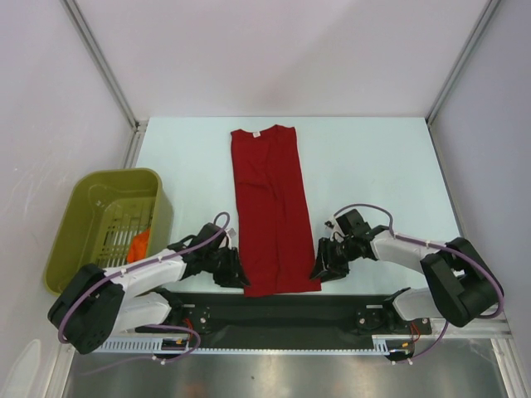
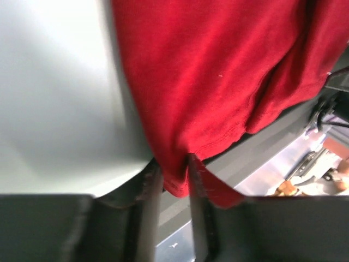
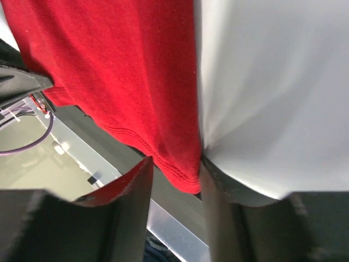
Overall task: Fold and stack the t-shirts
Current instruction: Fold the tshirt
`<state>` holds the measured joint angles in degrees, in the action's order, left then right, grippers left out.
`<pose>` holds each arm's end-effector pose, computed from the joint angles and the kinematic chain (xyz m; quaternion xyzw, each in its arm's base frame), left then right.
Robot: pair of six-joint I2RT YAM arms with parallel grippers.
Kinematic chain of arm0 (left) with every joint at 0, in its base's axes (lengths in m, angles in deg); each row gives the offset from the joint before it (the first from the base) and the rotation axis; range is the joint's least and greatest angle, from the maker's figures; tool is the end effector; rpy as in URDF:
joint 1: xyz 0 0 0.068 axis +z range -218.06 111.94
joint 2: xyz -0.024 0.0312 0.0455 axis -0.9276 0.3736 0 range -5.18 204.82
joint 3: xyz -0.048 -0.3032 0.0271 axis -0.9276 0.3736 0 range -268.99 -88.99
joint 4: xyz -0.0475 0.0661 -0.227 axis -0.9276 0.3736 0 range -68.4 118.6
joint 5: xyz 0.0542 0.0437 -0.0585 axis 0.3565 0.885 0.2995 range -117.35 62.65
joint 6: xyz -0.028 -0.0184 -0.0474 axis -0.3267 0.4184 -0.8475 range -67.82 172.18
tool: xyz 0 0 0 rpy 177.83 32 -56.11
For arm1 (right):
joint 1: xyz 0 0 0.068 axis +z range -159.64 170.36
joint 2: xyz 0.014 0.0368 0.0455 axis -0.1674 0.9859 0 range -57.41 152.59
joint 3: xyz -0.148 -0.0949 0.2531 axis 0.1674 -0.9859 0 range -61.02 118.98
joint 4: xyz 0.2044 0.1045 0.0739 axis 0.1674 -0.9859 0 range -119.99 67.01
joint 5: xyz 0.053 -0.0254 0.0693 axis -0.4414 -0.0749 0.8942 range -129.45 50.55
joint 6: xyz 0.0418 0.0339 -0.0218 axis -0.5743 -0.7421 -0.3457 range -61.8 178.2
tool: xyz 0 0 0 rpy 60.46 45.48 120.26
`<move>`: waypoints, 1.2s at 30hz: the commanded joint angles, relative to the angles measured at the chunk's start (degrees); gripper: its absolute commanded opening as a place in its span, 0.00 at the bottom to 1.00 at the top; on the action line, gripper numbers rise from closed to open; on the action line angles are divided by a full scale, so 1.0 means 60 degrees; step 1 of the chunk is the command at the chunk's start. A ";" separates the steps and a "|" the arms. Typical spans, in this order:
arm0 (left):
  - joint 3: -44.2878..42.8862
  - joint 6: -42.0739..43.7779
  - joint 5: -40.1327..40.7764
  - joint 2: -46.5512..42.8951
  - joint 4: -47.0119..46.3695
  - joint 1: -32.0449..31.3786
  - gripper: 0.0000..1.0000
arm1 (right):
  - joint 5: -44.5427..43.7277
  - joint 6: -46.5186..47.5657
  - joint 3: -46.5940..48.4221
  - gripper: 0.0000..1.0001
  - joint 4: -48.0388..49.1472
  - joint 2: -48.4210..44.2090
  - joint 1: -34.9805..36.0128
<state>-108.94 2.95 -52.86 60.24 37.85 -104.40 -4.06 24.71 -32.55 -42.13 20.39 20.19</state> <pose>0.1079 -0.1017 0.1713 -0.0526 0.9458 -0.3190 0.0294 0.1503 0.1140 0.1765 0.0268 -0.9373 -0.3476 0.0053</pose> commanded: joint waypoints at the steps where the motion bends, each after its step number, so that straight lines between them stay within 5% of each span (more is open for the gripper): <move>1: 0.0160 0.0090 0.0356 0.0038 0.0162 0.0050 0.26 | -0.0363 0.0324 -0.0218 0.42 0.0142 0.0231 -0.0005; 5: -0.0030 0.0178 0.0415 -0.0284 0.0615 0.0050 0.09 | -0.0026 0.0236 -0.0131 0.00 0.0376 0.0232 -0.0005; 7: -0.0439 0.0207 0.0474 -0.0431 0.0850 0.0065 0.00 | 0.0178 0.0149 0.0059 0.00 0.0304 0.0012 -0.0034; 12: -0.1332 -0.0158 0.0050 -0.0168 0.0648 0.0781 0.00 | 0.0209 0.0235 0.1844 0.00 -0.0383 -0.0077 -0.0355; 27: -0.6765 0.0237 -0.0464 0.4472 -0.0087 0.3330 0.00 | 0.1029 0.1613 0.8216 0.00 -0.1673 0.5134 -0.2084; 36: -0.7896 0.0500 -0.0874 0.5969 0.0016 0.4078 0.00 | 0.1703 0.1671 1.0576 0.00 -0.2333 0.7115 -0.2612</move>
<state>-152.87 3.91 -56.25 94.91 38.14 -81.14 3.33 33.47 26.16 -53.12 61.13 5.08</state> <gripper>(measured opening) 0.014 0.013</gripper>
